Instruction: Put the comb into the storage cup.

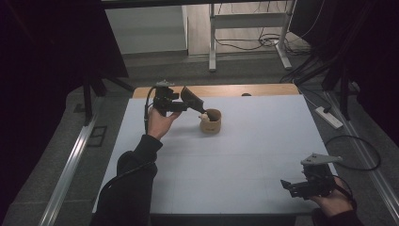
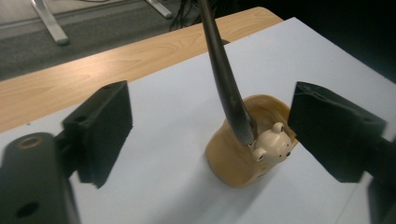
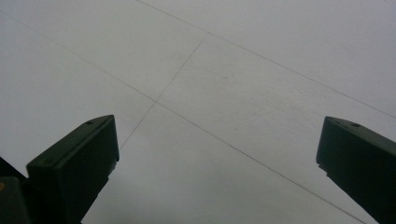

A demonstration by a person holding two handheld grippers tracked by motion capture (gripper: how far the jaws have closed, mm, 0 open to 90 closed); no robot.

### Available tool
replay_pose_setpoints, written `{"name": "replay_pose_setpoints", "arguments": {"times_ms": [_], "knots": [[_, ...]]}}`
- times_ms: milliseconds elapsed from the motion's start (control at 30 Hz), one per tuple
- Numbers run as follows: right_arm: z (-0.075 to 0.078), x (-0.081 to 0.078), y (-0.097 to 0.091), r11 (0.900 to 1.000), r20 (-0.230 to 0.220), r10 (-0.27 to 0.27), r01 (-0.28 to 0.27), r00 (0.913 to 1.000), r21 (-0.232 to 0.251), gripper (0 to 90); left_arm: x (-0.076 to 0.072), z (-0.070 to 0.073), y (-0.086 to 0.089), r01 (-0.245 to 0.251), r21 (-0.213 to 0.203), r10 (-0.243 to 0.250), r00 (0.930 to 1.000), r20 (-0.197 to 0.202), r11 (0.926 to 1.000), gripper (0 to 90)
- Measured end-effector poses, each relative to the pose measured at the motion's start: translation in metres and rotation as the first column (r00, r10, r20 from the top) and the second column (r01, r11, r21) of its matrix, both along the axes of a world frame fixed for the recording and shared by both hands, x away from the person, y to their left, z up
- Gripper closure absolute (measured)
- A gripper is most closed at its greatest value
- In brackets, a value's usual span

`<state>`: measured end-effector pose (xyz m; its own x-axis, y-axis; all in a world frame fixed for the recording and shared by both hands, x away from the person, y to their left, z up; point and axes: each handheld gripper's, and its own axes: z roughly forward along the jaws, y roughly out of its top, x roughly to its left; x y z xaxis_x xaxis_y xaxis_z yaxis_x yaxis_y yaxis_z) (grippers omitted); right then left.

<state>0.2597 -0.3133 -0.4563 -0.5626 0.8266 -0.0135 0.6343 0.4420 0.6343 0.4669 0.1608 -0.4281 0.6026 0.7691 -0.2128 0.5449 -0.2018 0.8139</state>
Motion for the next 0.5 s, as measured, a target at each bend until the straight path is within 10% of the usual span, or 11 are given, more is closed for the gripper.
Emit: {"name": "replay_pose_setpoints", "arguments": {"times_ms": [500], "knots": [[0.0001, -0.0002, -0.0001, 1.0, 0.003, 0.003, -0.003, 1.0, 0.001, 0.0, -0.0051, -0.0004, 0.0021, 0.003, 0.053, -0.006, 0.9982, 0.06, 0.9986, 3.7]]}}
